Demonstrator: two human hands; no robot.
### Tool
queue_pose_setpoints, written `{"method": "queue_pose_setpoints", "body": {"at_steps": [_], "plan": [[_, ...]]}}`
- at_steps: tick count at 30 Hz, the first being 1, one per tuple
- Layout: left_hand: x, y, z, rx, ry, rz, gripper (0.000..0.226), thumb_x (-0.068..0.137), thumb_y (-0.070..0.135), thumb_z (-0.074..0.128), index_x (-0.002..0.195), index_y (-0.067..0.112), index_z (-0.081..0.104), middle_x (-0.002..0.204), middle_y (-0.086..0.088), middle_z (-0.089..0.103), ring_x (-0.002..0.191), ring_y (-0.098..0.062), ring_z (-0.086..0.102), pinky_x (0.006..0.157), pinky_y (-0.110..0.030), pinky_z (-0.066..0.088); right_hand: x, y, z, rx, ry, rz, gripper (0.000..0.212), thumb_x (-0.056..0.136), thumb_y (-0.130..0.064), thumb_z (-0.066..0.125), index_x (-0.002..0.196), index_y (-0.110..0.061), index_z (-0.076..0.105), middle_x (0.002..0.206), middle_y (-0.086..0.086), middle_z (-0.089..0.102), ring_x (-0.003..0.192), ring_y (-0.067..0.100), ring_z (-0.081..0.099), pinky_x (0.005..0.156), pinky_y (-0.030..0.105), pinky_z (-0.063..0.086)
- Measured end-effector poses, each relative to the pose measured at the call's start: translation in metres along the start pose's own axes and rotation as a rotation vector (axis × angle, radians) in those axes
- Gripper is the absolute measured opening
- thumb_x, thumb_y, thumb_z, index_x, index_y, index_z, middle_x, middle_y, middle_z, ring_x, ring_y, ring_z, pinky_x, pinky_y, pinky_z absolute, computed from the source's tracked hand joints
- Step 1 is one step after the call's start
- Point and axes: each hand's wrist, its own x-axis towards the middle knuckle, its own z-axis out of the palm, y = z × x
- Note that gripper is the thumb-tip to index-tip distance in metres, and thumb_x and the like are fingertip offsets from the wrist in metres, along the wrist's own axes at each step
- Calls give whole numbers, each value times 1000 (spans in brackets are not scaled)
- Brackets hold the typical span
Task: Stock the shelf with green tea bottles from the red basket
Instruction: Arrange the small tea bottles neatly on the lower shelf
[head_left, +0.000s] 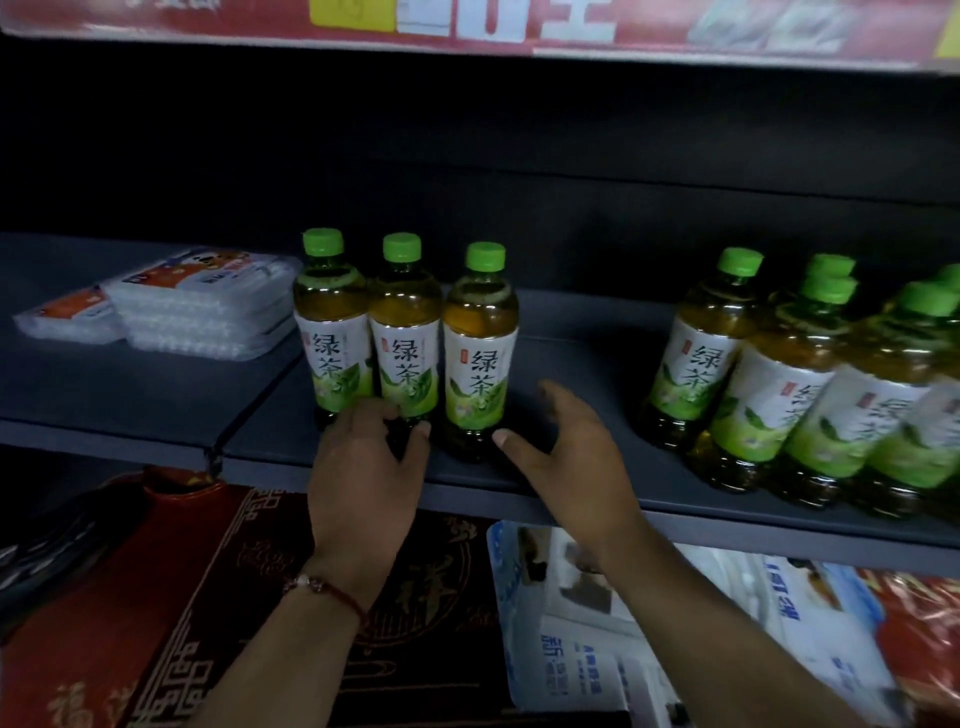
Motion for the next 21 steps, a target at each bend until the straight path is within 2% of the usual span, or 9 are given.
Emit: {"method": "queue_pose_setpoints", "body": {"at_steps": [4,7,9,11,12,14,16,18,21], "plan": [[-13,49,-1,-65,43,249,30,93,32,63,115,12,65,111,-7,64,106,-21,53,90,-34,47,-8,7,-56,-103,212,-80,49,89,-28,71,134,-17,56,128,1,55,118,15,53,98,20,39],[-29,80,9,-57,-47,366,38,94,34,63,128,17,59,126,-5,57,116,-16,44,95,-34,43,-14,15,-99,-169,370,-125,40,89,-21,70,127,-16,59,125,-1,53,114,14,52,96,18,38],[-34,88,19,-18,-64,428,49,92,34,65,136,19,53,142,-9,49,128,-19,37,104,-39,37,-12,19,-123,-175,436,-130,43,89,-18,68,130,-17,56,133,-2,50,119,15,52,101,29,44],[-33,91,26,40,-20,439,56,90,33,66,141,20,48,154,-14,34,139,-27,27,112,-45,28,-5,15,-138,-124,452,-133,51,91,-19,65,139,-21,49,143,-3,45,124,19,53,102,43,49],[-31,92,29,71,0,427,59,89,32,67,144,22,45,158,-16,26,144,-31,21,115,-50,25,0,10,-142,-116,443,-134,55,92,-22,65,144,-23,44,146,-2,44,125,21,54,101,45,49],[-26,93,33,124,8,386,69,89,30,68,150,26,36,163,-16,10,149,-37,9,118,-58,18,17,-1,-147,-172,397,-111,67,94,-29,64,152,-24,32,151,1,43,130,23,52,107,44,46],[-21,88,36,167,-1,349,79,88,29,69,155,29,28,165,-17,-2,151,-39,-1,120,-60,11,37,-13,-147,-239,329,-25,80,93,-34,65,157,-19,19,157,6,35,139,25,42,113,38,38],[-17,83,39,199,4,337,83,87,26,71,157,30,25,165,-20,-6,151,-41,-2,119,-61,10,54,-20,-146,-219,297,81,87,91,-37,65,157,-16,12,155,10,37,136,28,45,104,35,43],[-12,77,42,211,25,309,87,86,22,72,157,30,23,164,-22,-4,151,-42,4,116,-64,18,68,-25,-140,-228,308,217,85,94,-36,62,155,-7,11,138,13,53,120,33,57,85,33,45]]}}
